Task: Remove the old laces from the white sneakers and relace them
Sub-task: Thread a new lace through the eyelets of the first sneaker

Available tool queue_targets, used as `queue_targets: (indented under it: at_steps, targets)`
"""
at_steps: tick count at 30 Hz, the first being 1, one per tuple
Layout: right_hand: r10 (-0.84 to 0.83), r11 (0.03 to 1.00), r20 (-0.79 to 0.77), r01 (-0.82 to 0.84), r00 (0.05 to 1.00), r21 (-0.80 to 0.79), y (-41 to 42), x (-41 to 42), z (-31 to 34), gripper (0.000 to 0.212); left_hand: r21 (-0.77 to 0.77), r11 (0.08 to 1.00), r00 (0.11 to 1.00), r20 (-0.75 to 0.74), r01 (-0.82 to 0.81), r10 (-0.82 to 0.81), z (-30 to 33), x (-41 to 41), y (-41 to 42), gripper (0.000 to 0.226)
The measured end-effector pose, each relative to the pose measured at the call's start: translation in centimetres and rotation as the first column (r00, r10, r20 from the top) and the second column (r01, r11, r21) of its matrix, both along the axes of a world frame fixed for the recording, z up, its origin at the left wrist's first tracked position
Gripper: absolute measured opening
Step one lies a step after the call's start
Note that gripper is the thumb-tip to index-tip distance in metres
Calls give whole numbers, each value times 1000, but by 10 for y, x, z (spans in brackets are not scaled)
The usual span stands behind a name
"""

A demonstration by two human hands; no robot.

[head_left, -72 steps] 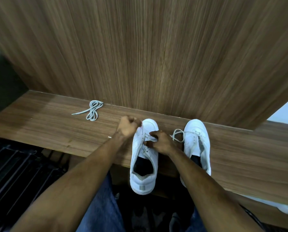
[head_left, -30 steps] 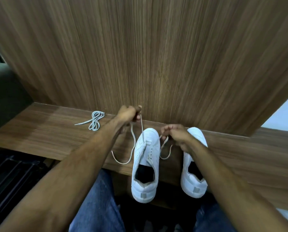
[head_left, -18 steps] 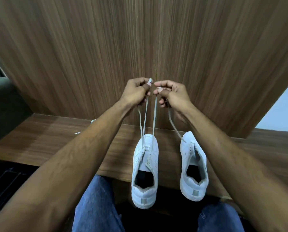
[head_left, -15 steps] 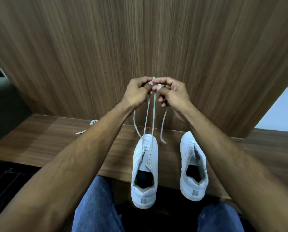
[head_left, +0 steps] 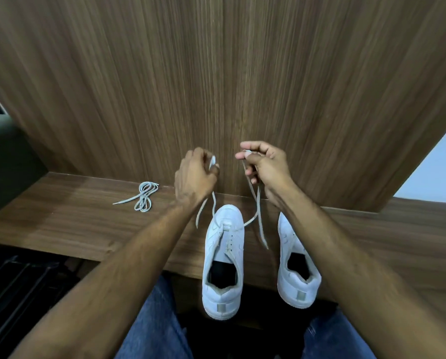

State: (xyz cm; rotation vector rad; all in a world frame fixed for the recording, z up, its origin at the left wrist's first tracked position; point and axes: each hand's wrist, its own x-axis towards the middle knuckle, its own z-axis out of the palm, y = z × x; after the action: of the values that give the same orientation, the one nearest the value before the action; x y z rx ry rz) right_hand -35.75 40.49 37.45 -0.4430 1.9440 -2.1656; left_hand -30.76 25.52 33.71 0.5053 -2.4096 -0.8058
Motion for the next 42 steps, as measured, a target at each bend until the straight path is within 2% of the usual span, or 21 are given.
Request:
queue_targets:
  at_steps: [2, 4, 5, 6, 8, 11, 15, 18, 20, 21, 22, 23, 24, 25, 26, 27, 30, 32, 34, 39, 42]
  targets:
    - [8, 998, 81, -3, 997, -62, -1, -1, -5, 22, 260, 955, 985, -135, 142, -110, -18, 9, 15, 4]
    - [25, 992, 140, -7, 990, -123, -3, -1, -7, 23, 535, 768, 936, -197, 352, -292, -33, 16, 34, 15]
    - [33, 989, 157, -9, 987, -148, -4, 0, -7, 23, 606, 677, 903, -190, 417, -385, -37, 21, 45, 16]
    - [38, 987, 164, -11, 986, -162, -3, 0, -7, 23, 630, 625, 866, -167, 461, -471, -42, 24, 54, 16]
    - [36, 986, 155, -10, 987, -166, 0, -1, -6, 24, 617, 581, 802, -141, 530, -581, -54, 26, 64, 19]
    - [-4, 986, 123, 24, 992, -168, 13, -7, 0, 24, 551, 652, 816, -98, 521, -569, -75, 22, 55, 22]
    - [-101, 977, 98, 118, 990, -176, 38, -24, 11, 21, 507, 796, 928, -19, 330, -372, -99, 22, 13, 22]
    - [-203, 976, 82, 208, 976, -56, 52, -32, 4, 19, 525, 823, 963, 26, 216, -269, -108, 28, -15, 27]
    - [-268, 963, 92, 263, 959, 60, 56, -34, -12, 20, 546, 829, 978, 82, 117, -192, -116, 29, -29, 34]
    - [-297, 946, 49, 286, 954, 155, 57, -35, -23, 21, 537, 840, 981, 110, 75, -158, -120, 30, -35, 35]
    - [-299, 898, -54, 300, 953, 322, 58, -37, -35, 22, 514, 856, 981, 135, 50, -138, -127, 29, -39, 33]
    - [-246, 791, -173, 301, 954, 533, 60, -37, -47, 23, 487, 871, 976, 156, 58, -152, -131, 28, -41, 31]
    - [-156, 619, -251, 292, 955, 729, 61, -33, -57, 25, 468, 880, 967, 177, 83, -185, -134, 28, -40, 27]
    - [-57, 439, -286, 281, 957, 853, 59, -27, -67, 30, 461, 878, 952, 191, 127, -238, -135, 27, -38, 21]
    - [39, 326, -289, 262, 956, 909, 57, -21, -76, 35, 458, 870, 935, 194, 182, -298, -134, 26, -33, 17]
    - [131, 294, -277, 230, 952, 928, 51, -14, -84, 39, 445, 862, 914, 193, 243, -357, -131, 25, -26, 19]
    - [383, 373, -197, 45, 902, 927, 29, 4, -100, 40, 387, 842, 860, 192, 377, -473, -119, 20, -7, 20]
    - [473, 348, -192, 18, 860, 937, 18, 12, -106, 31, 381, 840, 857, 186, 387, -480, -117, 15, 0, 18]
    - [463, 351, -248, 81, 851, 933, 15, 14, -108, 19, 405, 845, 871, 190, 350, -452, -117, 14, 0, 18]
    - [333, 346, -309, 190, 891, 919, 34, 2, -111, 17, 517, 807, 899, 146, 287, -413, -115, 25, -12, 21]
    - [310, 311, -277, 179, 909, 933, 44, -2, -114, 18, 557, 781, 899, 132, 281, -417, -114, 31, -13, 23]
